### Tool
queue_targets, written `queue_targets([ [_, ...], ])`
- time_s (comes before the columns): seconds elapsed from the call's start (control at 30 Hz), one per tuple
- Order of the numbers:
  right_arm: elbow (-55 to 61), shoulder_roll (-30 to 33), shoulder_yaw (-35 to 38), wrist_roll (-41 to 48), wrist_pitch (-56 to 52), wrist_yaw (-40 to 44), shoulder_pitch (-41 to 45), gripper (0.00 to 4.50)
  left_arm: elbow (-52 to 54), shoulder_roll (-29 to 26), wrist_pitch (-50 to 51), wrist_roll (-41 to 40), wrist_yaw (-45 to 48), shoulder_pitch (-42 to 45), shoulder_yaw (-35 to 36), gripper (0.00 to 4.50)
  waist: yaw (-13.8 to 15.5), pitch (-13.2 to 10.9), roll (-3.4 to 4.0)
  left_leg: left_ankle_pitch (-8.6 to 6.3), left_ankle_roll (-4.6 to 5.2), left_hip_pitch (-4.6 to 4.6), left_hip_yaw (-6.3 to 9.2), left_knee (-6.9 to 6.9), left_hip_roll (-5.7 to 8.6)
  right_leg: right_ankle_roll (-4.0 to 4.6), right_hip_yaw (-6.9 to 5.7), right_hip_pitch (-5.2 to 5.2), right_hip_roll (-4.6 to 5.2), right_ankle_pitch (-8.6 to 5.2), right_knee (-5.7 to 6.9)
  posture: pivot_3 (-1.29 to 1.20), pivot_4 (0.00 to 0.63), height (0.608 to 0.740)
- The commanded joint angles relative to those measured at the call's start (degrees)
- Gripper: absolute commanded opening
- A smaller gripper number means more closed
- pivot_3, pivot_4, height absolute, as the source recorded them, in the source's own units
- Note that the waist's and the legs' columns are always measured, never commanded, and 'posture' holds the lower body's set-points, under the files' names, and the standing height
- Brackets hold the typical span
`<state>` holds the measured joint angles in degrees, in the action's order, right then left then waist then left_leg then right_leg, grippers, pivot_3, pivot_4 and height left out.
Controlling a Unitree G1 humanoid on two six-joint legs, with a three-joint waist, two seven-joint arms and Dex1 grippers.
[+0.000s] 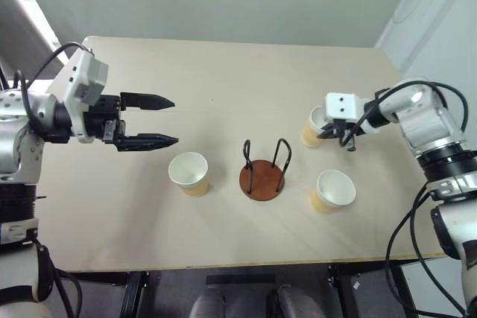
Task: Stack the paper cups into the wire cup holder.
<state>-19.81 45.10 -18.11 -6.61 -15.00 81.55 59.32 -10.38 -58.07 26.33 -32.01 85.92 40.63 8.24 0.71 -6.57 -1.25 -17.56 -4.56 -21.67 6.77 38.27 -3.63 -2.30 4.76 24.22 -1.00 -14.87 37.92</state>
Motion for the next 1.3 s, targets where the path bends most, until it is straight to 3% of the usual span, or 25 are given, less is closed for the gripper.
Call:
queue_targets([
  [0.03,8.31,2.1,4.36,4.54,-7.19,2.17,0.47,0.03,-0.02,-0.7,-0.71,0.06,0.14,1.51,1.07,4.5,-0.02,0.0,0.0,0.0,0.0,0.01,0.0,0.0,0.0,0.0,0.0,0.0,0.0,0.0,0.0,0.0,0.15,0.74],
  [0.33,27.61,-0.99,7.82,17.18,-30.19,0.49,11.45,0.03,-4.11,0.84,-2.17,1.95,1.89,5.92,-1.98,4.5,-0.2,-0.06,0.1,0.01,-0.02,0.02,0.02,-0.02,0.0,0.0,0.01,0.04,-0.04,0.0,0.0,0.0,0.15,0.74],
  [0.6,35.04,-4.12,5.43,21.9,-36.24,-3.41,12.35,0.03,-7.37,1.65,-3.73,3.35,2.95,8.92,-3.21,4.5,-0.13,-0.06,0.1,0.01,-0.02,0.0,0.08,-0.01,0.02,0.0,0.0,0.04,-0.03,0.0,-0.03,0.0,0.15,0.74],
  [1.3,37.99,2.55,-1.87,22.55,-29.35,-1.0,4.87,0.03,-6.85,1.33,-4.04,3.31,2.68,7.29,-1.75,4.5,-0.21,-0.06,0.09,0.01,-0.01,0.0,0.1,0.0,0.01,0.0,-0.01,0.05,-0.04,0.0,-0.02,0.0,0.15,0.74],
])
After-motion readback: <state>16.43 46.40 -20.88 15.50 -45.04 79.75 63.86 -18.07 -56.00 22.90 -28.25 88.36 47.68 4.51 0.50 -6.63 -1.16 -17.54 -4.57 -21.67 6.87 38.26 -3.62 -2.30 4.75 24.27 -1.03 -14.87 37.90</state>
